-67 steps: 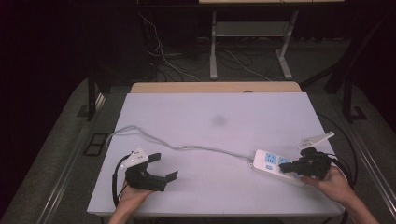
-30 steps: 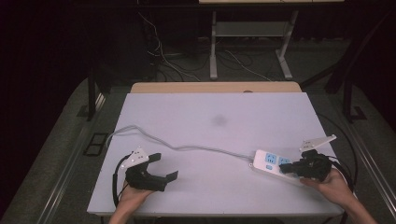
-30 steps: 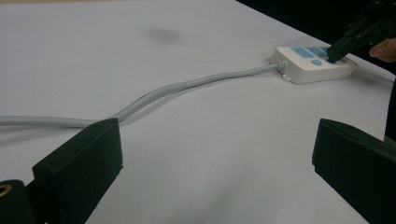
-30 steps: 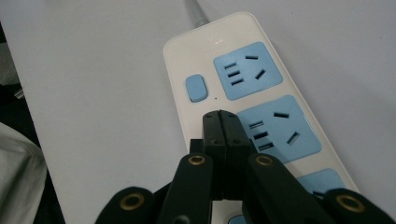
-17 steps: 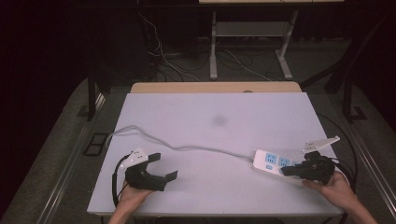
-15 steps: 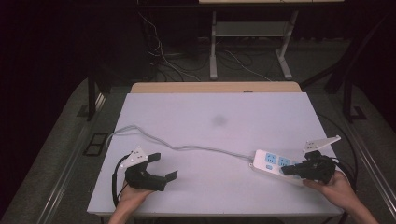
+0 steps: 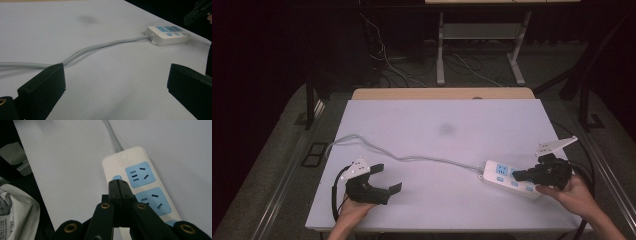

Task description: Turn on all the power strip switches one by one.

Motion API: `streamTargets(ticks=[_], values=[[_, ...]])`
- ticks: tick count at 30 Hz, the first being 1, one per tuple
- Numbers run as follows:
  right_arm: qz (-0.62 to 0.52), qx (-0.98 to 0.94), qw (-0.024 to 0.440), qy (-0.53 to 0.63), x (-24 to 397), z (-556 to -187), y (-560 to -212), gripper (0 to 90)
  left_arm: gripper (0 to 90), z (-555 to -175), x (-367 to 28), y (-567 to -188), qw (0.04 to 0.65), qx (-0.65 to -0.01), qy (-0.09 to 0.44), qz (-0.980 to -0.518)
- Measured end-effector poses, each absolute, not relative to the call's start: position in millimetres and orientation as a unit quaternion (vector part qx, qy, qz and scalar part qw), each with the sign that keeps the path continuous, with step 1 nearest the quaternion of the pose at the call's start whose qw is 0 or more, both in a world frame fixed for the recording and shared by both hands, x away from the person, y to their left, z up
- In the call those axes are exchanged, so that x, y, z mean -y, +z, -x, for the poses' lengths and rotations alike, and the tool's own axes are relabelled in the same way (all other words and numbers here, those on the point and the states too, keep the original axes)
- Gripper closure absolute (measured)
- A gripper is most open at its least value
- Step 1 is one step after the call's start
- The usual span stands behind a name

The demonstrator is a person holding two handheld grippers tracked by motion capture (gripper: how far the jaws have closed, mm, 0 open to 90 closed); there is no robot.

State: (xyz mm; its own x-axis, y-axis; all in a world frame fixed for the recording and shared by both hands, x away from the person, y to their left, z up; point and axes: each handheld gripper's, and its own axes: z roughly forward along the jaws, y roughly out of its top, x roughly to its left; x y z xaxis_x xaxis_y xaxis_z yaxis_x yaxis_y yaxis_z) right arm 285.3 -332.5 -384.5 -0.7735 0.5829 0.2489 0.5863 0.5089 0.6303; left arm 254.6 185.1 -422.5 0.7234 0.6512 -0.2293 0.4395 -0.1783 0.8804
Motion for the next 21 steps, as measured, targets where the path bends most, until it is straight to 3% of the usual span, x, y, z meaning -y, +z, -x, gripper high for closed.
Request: streamTargets(ticks=[21], values=[[0.326, 0.88, 0.006, -0.344, 308.3, -304.6, -383.1, 90.0, 0.2, -254.3, -185.9, -422.0, 0.532, -0.357, 0.1, -0.761]])
